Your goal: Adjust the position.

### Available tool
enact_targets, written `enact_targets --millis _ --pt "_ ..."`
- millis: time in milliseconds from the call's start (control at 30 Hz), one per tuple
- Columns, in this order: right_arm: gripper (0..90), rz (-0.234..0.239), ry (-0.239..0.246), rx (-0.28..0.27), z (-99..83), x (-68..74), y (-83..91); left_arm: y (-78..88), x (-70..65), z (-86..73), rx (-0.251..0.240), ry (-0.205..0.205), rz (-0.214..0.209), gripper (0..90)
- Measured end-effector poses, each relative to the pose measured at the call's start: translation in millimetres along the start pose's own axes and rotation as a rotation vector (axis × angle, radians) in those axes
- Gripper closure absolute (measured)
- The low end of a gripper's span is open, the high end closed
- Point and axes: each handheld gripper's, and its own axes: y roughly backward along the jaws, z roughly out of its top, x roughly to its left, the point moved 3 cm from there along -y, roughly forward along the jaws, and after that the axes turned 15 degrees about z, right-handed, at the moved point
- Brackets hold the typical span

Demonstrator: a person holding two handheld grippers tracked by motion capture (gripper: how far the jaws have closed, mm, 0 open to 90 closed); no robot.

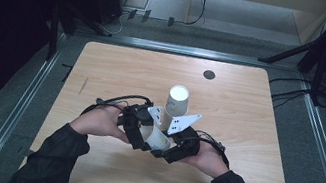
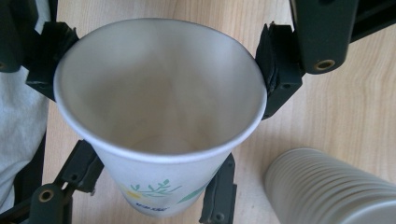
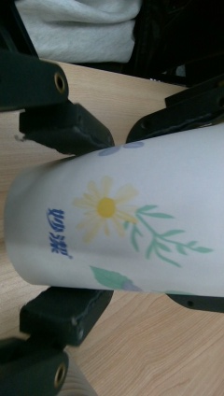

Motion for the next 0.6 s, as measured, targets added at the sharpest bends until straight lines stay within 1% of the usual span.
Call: enact_targets --millis 100,133,167,200,300,333,400,433,500,567,600 --pt "33.3 -0.001 0.004 0.011 -1.4 -0.1 0.7 -1.3 0.1 -0.1 -0.009 -0.002 -0.006 22.8" --pt "33.5 -0.008 0.011 0.011 -1.4 0.5 1.2 -1.5 0.3 -0.3 -0.020 -0.006 -0.009 22.2" --pt "33.5 0.001 0.009 0.011 -1.4 1.1 1.8 -1.0 0.3 -0.7 -0.031 -0.013 -0.014 20.8" --pt "33.5 0.000 0.010 0.008 -1.4 1.2 2.1 -0.7 0.5 -1.0 -0.037 -0.017 -0.014 20.2" --pt "33.5 -0.004 0.013 0.005 -1.1 1.3 2.9 0.2 1.0 -1.5 -0.046 -0.016 -0.015 17.4" --pt "33.5 -0.005 0.014 -0.001 -0.9 1.2 4.3 1.0 1.4 -1.8 -0.053 -0.014 -0.011 15.6" --pt "33.5 -0.008 0.015 -0.003 -1.0 1.0 5.7 3.5 3.0 -2.5 -0.067 -0.007 -0.007 14.7" --pt "33.5 -0.010 0.015 -0.008 -0.9 0.8 7.0 5.2 4.0 -3.3 -0.075 0.000 -0.007 13.8" --pt "33.5 -0.010 0.013 -0.020 -0.8 0.5 10.2 8.7 6.8 -5.2 -0.112 0.020 -0.016 13.3" --pt "33.5 -0.009 0.010 -0.039 -0.6 0.0 14.0 11.8 9.8 -7.8 -0.146 0.052 -0.031 13.1" --pt "33.5 -0.010 0.010 -0.045 -0.5 0.0 15.9 12.6 11.4 -9.3 -0.157 0.061 -0.033 13.1"
